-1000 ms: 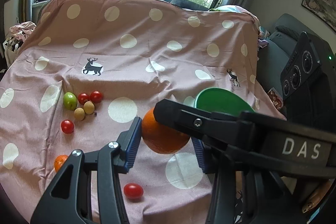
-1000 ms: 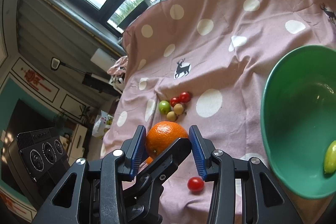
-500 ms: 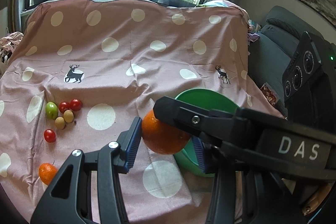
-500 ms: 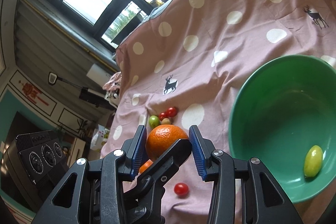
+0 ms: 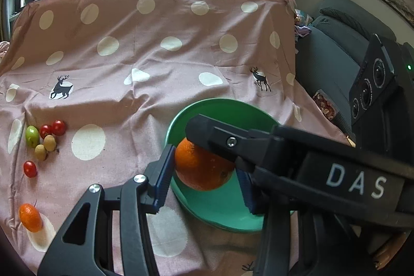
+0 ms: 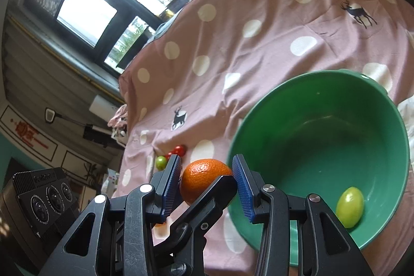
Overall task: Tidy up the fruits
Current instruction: 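Lift the orange with the right tool and carry it to the green bowl, then lower the held orange into the green bowl with the right tool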
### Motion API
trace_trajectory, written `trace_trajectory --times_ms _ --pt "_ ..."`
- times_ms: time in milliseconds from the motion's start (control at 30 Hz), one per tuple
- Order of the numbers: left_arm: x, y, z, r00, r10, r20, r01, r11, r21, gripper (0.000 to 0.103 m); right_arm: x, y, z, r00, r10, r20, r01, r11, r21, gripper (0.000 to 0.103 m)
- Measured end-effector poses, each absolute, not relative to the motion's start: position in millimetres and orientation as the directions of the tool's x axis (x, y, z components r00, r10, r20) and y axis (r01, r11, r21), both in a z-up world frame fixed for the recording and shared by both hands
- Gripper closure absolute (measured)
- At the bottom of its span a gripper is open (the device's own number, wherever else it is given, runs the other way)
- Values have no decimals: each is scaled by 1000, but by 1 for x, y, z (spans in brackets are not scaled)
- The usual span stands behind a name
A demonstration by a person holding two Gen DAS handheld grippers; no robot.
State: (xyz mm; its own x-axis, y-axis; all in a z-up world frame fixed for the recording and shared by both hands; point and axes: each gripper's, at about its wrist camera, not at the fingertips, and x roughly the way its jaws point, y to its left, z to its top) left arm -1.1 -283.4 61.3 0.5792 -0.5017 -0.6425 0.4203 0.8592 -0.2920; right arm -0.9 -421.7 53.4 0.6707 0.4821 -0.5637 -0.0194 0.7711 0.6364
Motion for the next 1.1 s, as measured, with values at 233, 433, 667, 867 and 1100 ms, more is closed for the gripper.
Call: trace_trajectory --times_ms 233,433,667,867,1100 --pt "6 -312 51 534 -533 -656 467 833 -297 58 -4 -450 46 685 445 -577 20 780 626 57" --pt "14 -329 41 495 -556 -667 484 814 -320 58 -1 -469 36 683 415 -602 74 780 621 57" --pt "19 -334 31 461 -571 -680 482 804 -348 58 2 -477 29 671 396 -627 114 780 615 57" --pt "21 -338 26 443 -578 -686 483 798 -360 58 2 -480 25 661 386 -643 134 783 608 57" --pt "23 -342 21 423 -587 -690 481 791 -378 58 2 -486 21 653 374 -659 162 781 603 57"
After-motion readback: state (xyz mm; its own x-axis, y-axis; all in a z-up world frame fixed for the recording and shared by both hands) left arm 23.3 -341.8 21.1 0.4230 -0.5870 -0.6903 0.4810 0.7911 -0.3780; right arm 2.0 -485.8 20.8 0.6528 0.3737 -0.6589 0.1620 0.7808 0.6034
